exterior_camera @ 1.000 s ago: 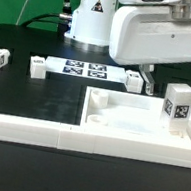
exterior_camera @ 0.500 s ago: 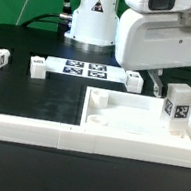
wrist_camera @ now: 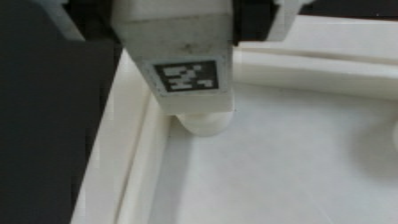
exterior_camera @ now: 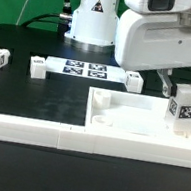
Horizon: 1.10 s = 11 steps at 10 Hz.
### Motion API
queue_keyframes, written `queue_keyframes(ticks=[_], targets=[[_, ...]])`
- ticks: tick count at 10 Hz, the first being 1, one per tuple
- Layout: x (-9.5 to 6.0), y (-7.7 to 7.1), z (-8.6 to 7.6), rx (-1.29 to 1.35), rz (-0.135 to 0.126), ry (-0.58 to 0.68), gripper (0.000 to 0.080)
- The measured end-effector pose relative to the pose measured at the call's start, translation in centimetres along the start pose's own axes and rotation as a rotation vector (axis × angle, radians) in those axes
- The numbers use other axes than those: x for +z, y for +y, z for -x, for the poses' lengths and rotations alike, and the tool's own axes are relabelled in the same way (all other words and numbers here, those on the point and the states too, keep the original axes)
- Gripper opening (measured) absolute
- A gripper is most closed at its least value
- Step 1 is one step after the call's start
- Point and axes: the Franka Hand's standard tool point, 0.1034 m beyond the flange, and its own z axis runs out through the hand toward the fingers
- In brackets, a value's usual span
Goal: Assemble one leg
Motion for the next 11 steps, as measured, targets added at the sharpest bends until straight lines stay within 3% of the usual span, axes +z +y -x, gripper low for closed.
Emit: queue_keyframes(ticks=[2,7,11], targets=[[0.0,0.0,0.0,0.038,0.0,0.003,0.0296],[0.2,-0.5,0.3,0.663,-0.013,0.028,0.0296],[0.3,-1.0,0.2,1.121,-0.042,0.039,0.0296]])
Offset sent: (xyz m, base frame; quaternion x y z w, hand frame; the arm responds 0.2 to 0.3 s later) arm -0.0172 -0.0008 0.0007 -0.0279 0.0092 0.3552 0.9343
